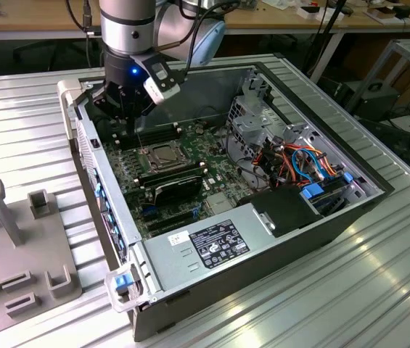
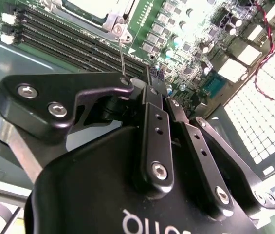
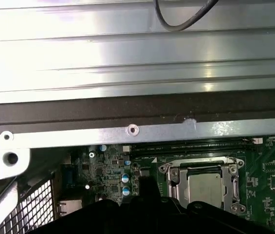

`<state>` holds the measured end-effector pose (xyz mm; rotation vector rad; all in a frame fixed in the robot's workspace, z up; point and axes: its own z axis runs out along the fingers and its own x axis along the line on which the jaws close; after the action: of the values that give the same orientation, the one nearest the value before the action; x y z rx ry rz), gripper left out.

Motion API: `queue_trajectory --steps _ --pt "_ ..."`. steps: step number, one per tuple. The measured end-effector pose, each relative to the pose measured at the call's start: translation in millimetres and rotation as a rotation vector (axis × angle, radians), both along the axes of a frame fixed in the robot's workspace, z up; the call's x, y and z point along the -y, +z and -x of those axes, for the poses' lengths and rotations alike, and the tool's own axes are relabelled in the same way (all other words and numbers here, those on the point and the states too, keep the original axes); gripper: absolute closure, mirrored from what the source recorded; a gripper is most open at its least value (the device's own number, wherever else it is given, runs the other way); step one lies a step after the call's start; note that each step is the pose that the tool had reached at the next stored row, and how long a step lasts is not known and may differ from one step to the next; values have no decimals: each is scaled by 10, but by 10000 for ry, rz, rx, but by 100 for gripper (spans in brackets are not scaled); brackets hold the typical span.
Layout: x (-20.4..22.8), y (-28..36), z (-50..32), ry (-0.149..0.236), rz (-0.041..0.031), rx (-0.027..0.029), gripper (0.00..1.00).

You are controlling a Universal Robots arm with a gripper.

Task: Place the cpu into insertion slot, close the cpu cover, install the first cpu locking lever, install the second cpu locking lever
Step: 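Install the first cpu locking lever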

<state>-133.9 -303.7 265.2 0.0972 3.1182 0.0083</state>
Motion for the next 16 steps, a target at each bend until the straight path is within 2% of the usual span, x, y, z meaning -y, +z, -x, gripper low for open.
queue_trajectory --steps 6,12,16 --pt "-40 -24 -13 54 -1 1 89" --pt "-46 -75 -14 140 -1 1 89" --pt "-51 -77 -14 243 0 5 89"
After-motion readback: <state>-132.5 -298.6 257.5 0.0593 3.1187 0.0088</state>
